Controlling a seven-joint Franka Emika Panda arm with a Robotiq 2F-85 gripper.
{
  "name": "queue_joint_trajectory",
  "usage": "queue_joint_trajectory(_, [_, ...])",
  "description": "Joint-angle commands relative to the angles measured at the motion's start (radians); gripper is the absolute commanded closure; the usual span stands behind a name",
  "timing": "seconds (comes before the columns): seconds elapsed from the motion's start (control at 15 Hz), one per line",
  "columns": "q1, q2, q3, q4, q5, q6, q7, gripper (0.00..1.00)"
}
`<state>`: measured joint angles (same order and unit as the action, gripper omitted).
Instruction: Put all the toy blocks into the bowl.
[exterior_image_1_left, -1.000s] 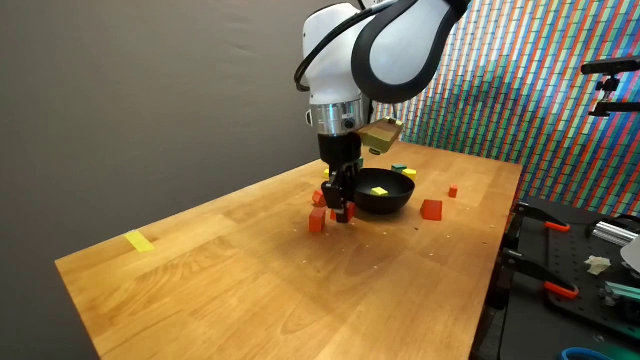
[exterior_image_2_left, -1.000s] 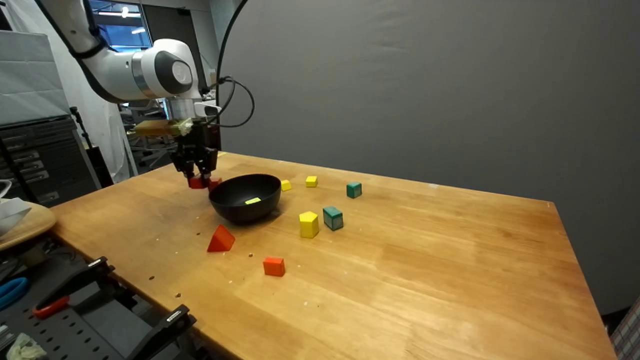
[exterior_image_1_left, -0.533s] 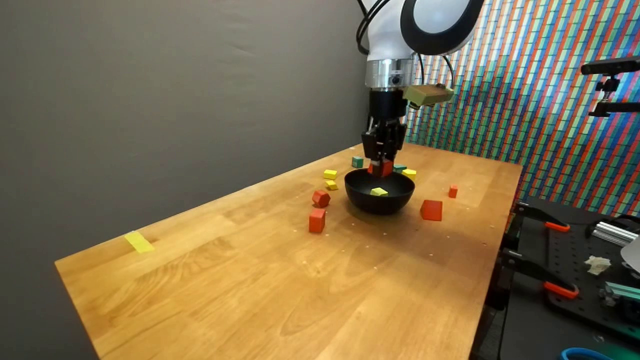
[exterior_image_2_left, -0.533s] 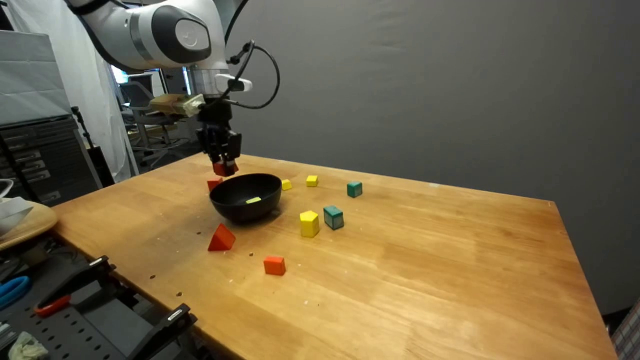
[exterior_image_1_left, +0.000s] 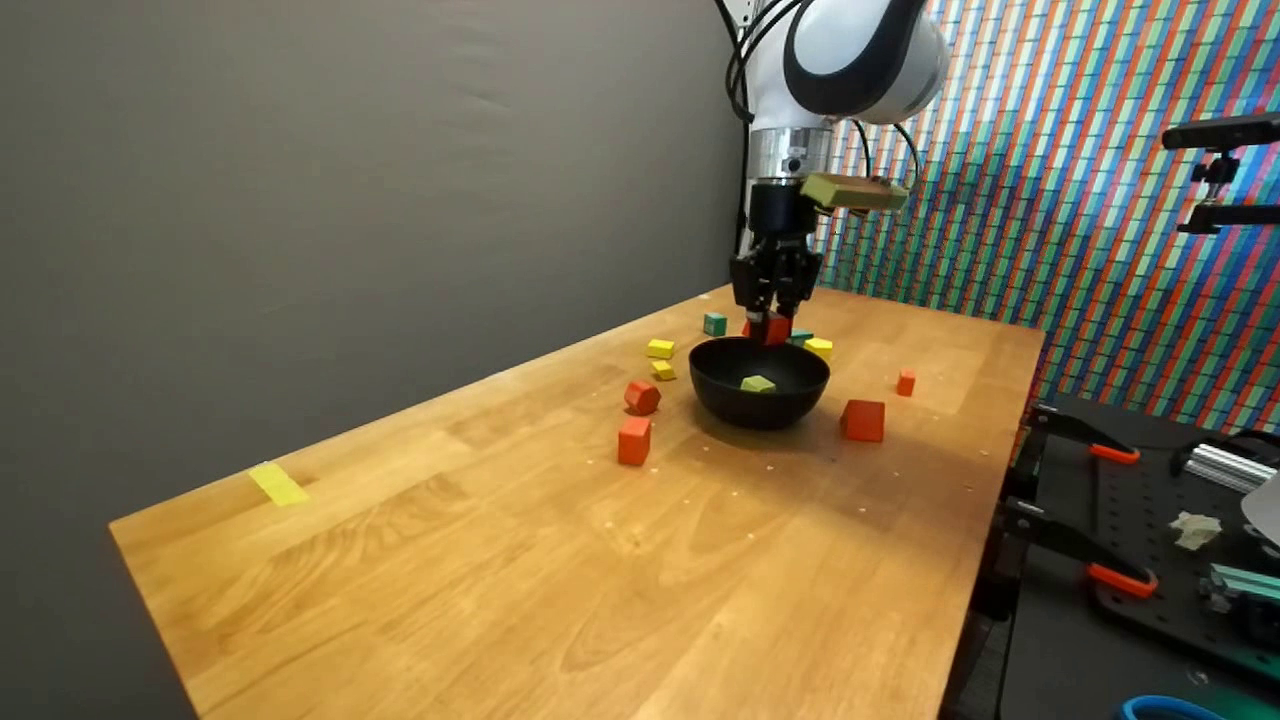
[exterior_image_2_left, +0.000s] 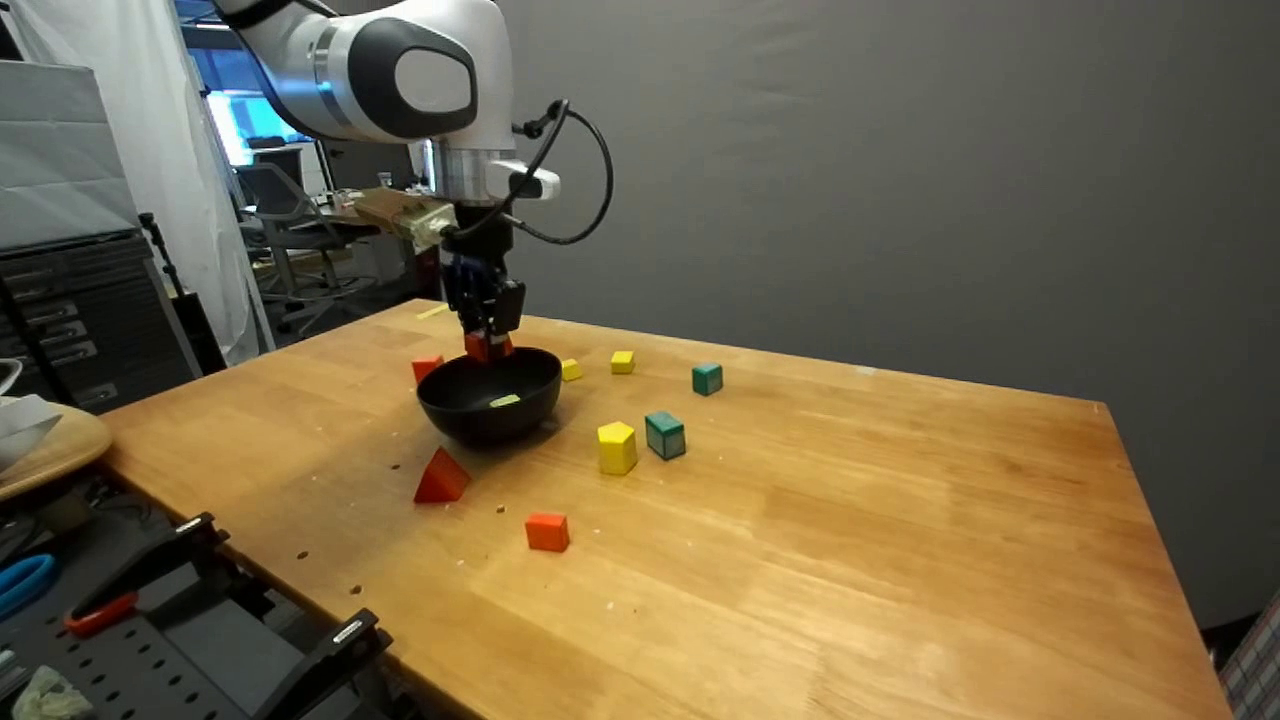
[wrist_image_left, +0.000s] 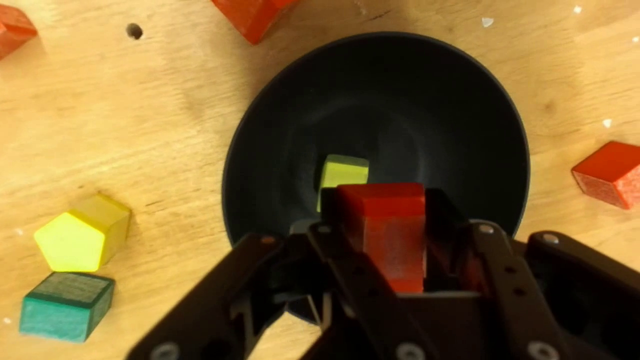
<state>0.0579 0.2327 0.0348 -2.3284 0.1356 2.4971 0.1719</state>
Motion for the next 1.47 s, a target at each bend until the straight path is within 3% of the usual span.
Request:
queue_joint_trajectory(0.0, [-0.033, 0.081, 0.038, 0.067, 0.115, -0.025, -0.103, 0.8])
queue_joint_trajectory(0.13, [-0.037, 0.118, 0.044, 0.088, 0.138, -0.032, -0.117, 0.8])
queue_joint_trajectory(0.2, [-0.034, 0.126, 0.042, 0.092, 0.134, -0.039, -0.109, 0.3])
queue_joint_trajectory(0.27, [-0.028, 0.124, 0.039, 0.089, 0.123, -0.044, -0.098, 0.28])
queue_joint_trajectory(0.53, [-0.024, 0.028, 0.052, 0.036, 0.12, -0.132, -0.105, 0.01])
queue_joint_trajectory(0.93, [-0.038, -0.2, 0.017, -0.177, 0.153, -0.198, -0.065, 0.0])
queue_joint_trajectory(1.13, [-0.055, -0.179, -0.012, -0.238, 0.179, -0.204, -0.078, 0.0])
queue_joint_trajectory(1.2, [-0.041, -0.163, -0.005, -0.189, 0.145, -0.202, -0.068, 0.0])
queue_joint_trajectory(1.4, [-0.044, -0.156, -0.009, -0.202, 0.145, -0.2, -0.07, 0.0])
